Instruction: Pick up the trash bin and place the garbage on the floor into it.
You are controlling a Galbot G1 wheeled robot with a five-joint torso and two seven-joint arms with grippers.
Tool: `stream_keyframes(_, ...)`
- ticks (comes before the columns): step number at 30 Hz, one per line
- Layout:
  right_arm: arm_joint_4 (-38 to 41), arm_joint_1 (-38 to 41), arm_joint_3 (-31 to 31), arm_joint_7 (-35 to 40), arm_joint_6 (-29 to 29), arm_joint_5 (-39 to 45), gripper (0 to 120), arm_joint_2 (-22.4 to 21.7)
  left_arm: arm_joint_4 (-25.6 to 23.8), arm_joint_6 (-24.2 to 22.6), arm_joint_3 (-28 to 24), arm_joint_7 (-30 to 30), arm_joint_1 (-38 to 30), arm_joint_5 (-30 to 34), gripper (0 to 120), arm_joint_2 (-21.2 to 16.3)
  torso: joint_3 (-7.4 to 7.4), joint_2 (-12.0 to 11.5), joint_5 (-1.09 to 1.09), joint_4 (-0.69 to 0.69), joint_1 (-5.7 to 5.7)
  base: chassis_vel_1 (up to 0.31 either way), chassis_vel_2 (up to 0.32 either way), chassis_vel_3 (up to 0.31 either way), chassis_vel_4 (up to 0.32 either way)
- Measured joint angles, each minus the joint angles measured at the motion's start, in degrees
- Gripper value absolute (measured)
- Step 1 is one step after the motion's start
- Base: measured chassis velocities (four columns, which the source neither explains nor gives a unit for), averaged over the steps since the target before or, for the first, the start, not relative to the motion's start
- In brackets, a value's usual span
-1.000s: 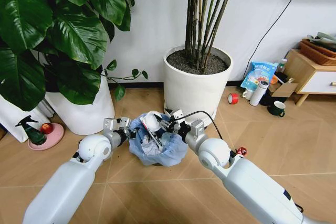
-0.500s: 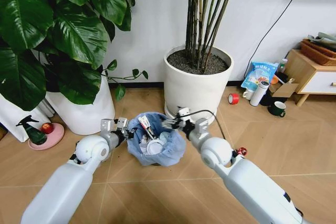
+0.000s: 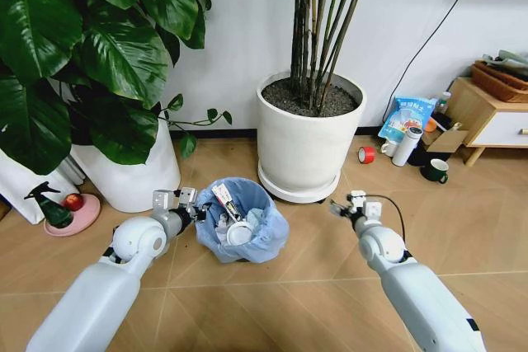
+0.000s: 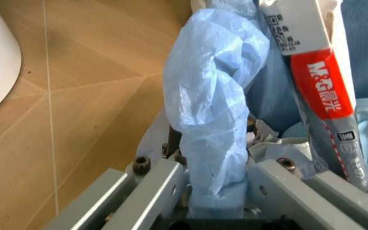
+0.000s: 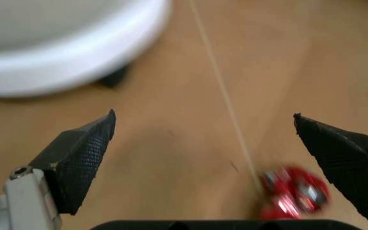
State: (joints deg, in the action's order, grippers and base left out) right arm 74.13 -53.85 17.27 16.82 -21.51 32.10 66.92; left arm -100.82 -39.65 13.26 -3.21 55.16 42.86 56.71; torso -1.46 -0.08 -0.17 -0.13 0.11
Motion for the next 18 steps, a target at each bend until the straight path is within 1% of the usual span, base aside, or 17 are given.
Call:
stream_keyframes(1,0.0,0.0,0.0,0.0,0.0,0.0,100,0.0,0.0,0.0,0.0,0.0,0.0,0.0,0,0.0,0.0,0.0,0.0,0.0,0.0,0.0,0.0,0.0,0.0)
stream_keyframes(5,-9.3,1.3,3.5,0.1,0.1,-1.9,100,2.1,-0.1,0.2,0.2,0.1,0.8,-0.1,0,-0.4,0.0,0.0,-0.01,0.0,0.0,0.0,0.0,0.0,0.0)
stream_keyframes(6,-9.3,1.3,3.5,0.1,0.1,-1.9,100,2.1,-0.1,0.2,0.2,0.1,0.8,-0.1,0,-0.4,0.0,0.0,-0.01,0.0,0.0,0.0,0.0,0.0,0.0)
stream_keyframes(7,-10.7,1.6,4.1,0.1,0.2,-2.3,100,2.5,-0.1,0.2,0.3,0.2,0.9,-0.1,0,-0.4,0.0,0.0,0.01,0.0,0.0,0.0,0.0,0.0,0.0)
stream_keyframes(8,-13.0,2.0,4.9,0.0,0.4,-2.8,100,2.9,-0.2,0.2,0.3,0.2,0.9,-0.2,0,-0.5,0.0,0.0,0.01,0.02,0.0,0.0,0.0,0.0,0.0)
stream_keyframes(9,-14.8,2.3,5.8,-0.5,0.6,-3.4,100,3.2,-0.2,0.2,0.3,0.2,1.0,-0.2,0,-0.5,0.0,0.0,-0.02,0.0,0.0,0.0,0.0,0.0,0.0)
stream_keyframes(10,-14.8,2.3,5.8,-0.5,0.6,-3.4,100,3.2,-0.2,0.2,0.3,0.2,1.0,-0.2,0,-0.5,0.0,0.0,-0.02,0.0,0.0,0.0,0.0,0.0,0.0)
stream_keyframes(12,-18.3,3.2,7.2,-1.6,1.2,-4.3,100,3.6,-0.3,0.2,0.2,0.2,1.0,-0.2,0,-0.5,0.0,0.0,0.01,0.0,0.0,0.0,0.0,0.0,0.0)
stream_keyframes(15,-20.4,3.7,8.5,-2.4,1.6,-4.4,100,3.7,-0.4,0.2,0.0,0.2,1.0,-0.3,0,-0.4,0.0,0.0,-0.02,0.01,0.0,0.0,0.0,0.0,0.0)
stream_keyframes(17,-21.7,3.8,9.3,-3.5,2.2,-4.6,100,3.7,-0.4,0.2,-0.1,0.1,1.0,-0.3,0,-0.3,0.0,0.0,0.0,0.0,0.0,0.0,0.0,0.0,0.0)
stream_keyframes(18,-22.3,3.8,9.6,-4.4,2.7,-4.7,98,3.6,-0.5,0.2,-0.2,0.1,1.0,-0.4,0,-0.3,0.0,0.0,0.0,0.0,0.0,0.0,0.0,0.0,0.0)
